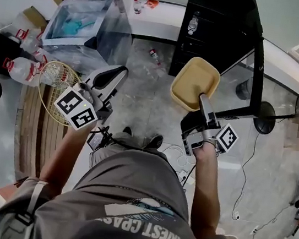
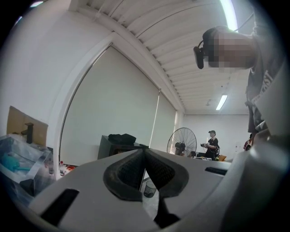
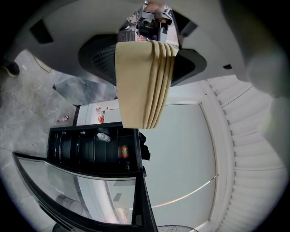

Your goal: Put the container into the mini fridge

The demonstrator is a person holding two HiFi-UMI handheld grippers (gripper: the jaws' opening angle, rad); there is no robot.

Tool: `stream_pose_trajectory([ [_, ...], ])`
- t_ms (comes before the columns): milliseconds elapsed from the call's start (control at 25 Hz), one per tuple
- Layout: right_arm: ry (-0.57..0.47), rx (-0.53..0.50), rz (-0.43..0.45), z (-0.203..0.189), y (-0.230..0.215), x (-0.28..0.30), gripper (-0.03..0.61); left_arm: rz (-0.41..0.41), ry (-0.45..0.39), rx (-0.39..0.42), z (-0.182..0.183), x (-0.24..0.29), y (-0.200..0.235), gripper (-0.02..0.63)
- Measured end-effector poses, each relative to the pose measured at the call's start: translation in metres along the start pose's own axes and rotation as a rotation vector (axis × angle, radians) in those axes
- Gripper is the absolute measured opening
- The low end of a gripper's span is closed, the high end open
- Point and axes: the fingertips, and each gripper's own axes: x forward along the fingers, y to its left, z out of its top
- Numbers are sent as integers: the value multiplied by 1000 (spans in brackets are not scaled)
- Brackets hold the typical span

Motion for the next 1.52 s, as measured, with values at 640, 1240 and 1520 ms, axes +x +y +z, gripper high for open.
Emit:
stream_pose_trajectory([
  [640,-128,-9,-18,50,-15,30,353,-142,16,-1,5,85,25,28],
  [1240,-269,-37,-109,124,-40,111,353,-278,30,-43,26,195,129,28],
  [1520,-325,-43,-159,150,-66,138,353,-305,44,-58,23,214,169,28],
])
